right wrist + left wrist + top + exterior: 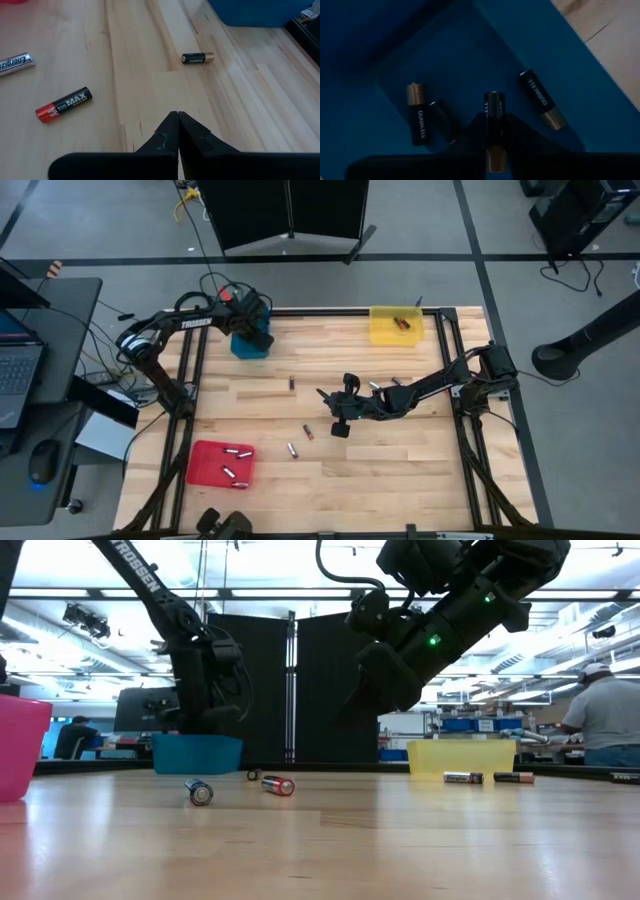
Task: Sort batteries
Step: Put the black battery into the blue bin, then put the red battery into the yellow bin
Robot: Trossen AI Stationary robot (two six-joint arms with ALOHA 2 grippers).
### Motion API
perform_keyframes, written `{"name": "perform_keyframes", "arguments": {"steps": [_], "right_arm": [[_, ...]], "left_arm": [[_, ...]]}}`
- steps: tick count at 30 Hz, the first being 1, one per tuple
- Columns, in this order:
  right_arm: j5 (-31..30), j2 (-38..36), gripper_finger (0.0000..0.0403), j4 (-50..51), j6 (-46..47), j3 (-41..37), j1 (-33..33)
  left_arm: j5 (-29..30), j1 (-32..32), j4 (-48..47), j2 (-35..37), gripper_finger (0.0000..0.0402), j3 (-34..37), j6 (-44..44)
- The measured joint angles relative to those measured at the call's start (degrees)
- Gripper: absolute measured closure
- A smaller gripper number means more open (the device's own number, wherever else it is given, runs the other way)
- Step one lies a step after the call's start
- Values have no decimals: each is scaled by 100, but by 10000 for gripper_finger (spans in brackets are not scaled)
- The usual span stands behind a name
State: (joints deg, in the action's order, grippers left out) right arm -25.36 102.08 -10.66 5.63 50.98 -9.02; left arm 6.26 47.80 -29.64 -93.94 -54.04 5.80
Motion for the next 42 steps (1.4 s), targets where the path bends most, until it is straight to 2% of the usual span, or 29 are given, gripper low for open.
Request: {"name": "perform_keyframes", "arguments": {"steps": [5, 9, 13, 20, 30, 35, 42], "right_arm": [[0, 0, 383, -30, 2, 0, 0], [2, -2, 375, -53, 40, 0, 0], [2, -2, 378, -52, 73, 0, 0], [4, -2, 378, -185, 232, 0, 16], [3, -2, 369, -388, 219, 2, 26], [2, -2, 373, -387, 204, 2, 26], [2, -2, 390, -385, 170, 2, 26]], "left_arm": [[4, 1, -23, -18, 308, 0, -111], [4, -25, -36, -18, 292, 0, -111], [59, -90, -153, 11, 289, 3, -112], [575, -238, -191, 313, 287, 4, -113], [708, -283, -207, 953, 287, 4, -275], [734, -324, -174, 1285, 310, 5, -445], [966, -856, 338, 1923, 390, 67, -579]]}}
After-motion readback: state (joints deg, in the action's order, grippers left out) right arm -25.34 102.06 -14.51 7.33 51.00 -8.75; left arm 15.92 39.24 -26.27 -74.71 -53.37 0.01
